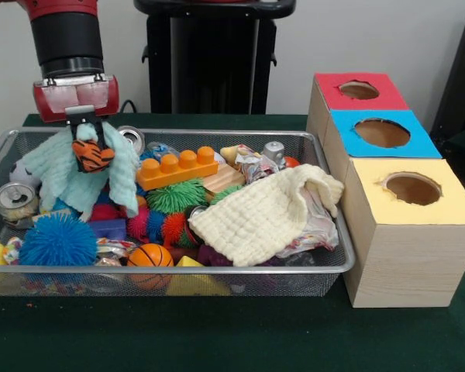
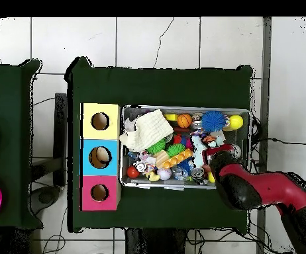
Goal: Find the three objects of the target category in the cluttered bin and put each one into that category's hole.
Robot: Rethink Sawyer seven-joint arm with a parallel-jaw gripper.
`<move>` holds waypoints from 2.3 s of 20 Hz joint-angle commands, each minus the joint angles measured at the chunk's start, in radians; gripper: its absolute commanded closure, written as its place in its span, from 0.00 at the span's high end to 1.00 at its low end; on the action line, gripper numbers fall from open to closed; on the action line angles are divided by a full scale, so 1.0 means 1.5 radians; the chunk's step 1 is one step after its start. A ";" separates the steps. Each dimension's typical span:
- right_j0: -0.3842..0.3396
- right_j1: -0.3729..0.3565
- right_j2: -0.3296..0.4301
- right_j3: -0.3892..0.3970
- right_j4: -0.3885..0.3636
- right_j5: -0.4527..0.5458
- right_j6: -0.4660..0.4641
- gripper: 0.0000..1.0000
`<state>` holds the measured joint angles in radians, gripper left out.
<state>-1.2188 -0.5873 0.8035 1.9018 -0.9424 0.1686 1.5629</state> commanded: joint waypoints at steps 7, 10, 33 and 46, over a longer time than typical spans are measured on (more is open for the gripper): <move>0.007 -0.014 -0.059 0.010 0.030 -0.021 0.077 0.00; 0.001 -0.009 -0.048 0.007 0.027 -0.027 0.066 0.00; 0.001 -0.008 -0.029 -0.003 0.020 -0.040 0.051 0.00; 0.001 -0.007 -0.020 -0.006 0.022 -0.037 0.041 1.00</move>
<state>-1.2190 -0.6072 0.7697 1.9042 -0.9133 0.1314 1.5629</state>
